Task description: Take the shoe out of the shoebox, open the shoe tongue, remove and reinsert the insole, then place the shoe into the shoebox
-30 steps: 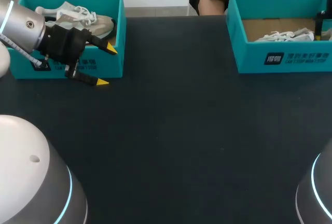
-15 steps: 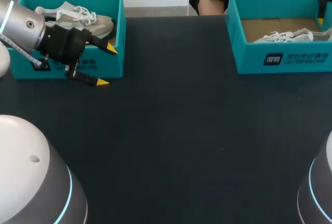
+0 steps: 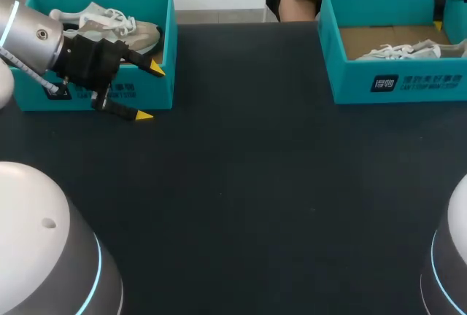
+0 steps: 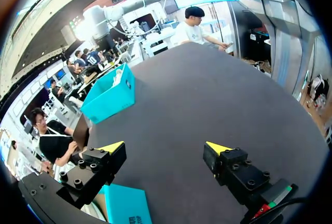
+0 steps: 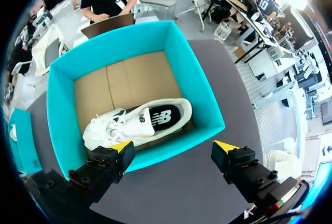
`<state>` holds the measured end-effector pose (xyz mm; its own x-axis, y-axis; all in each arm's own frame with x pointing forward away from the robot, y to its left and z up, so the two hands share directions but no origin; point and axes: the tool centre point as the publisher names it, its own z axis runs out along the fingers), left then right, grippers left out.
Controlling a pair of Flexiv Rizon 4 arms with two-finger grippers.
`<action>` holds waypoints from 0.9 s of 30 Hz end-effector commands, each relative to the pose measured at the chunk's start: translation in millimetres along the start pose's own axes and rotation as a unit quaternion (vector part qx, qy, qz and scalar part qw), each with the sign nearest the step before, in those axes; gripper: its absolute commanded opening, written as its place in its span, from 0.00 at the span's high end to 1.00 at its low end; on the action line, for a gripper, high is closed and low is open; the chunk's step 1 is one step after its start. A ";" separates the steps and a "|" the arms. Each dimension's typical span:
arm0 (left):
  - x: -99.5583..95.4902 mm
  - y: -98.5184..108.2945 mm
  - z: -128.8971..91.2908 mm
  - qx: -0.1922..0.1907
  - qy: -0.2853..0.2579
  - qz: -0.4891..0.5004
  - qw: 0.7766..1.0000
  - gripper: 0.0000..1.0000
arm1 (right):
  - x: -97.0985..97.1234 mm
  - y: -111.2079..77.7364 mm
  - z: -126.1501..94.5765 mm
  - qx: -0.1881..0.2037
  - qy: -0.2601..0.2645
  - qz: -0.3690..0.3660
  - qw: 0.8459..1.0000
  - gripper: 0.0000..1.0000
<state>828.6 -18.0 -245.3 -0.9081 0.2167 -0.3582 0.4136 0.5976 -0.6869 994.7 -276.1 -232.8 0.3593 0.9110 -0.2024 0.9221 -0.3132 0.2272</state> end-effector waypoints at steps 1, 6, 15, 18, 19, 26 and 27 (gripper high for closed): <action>0.1 -0.1 0.0 -0.001 0.001 0.000 1.000 0.00 | -2.2 -3.0 0.5 -0.009 0.003 0.000 1.000 0.00; -17.6 1.3 -15.7 -0.023 0.062 0.124 0.990 0.00 | -2.2 -3.0 0.5 -0.009 0.003 0.000 1.000 0.00; -69.2 35.8 -58.7 -0.104 0.154 0.356 0.916 0.00 | -2.2 -3.0 0.5 -0.009 0.003 0.000 1.000 0.00; -76.6 46.9 -70.4 -0.144 0.179 0.380 0.896 0.00 | -2.2 -3.0 0.5 -0.009 0.003 0.000 1.000 0.00; -76.6 46.9 -70.4 -0.144 0.179 0.380 0.896 0.00 | -2.2 -3.0 0.5 -0.009 0.003 0.000 1.000 0.00; -76.6 46.9 -70.4 -0.144 0.179 0.380 0.896 0.00 | -2.2 -3.0 0.5 -0.009 0.003 0.000 1.000 0.00; -76.6 46.9 -70.4 -0.144 0.179 0.380 0.896 0.00 | -2.2 -3.0 0.5 -0.009 0.003 0.000 1.000 0.00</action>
<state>914.5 51.4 -209.8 -0.4469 0.7439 -0.4969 0.8936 0.3969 -0.2094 992.0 -277.0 -233.3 0.3585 0.9125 -0.1969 0.9196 -0.3089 0.2427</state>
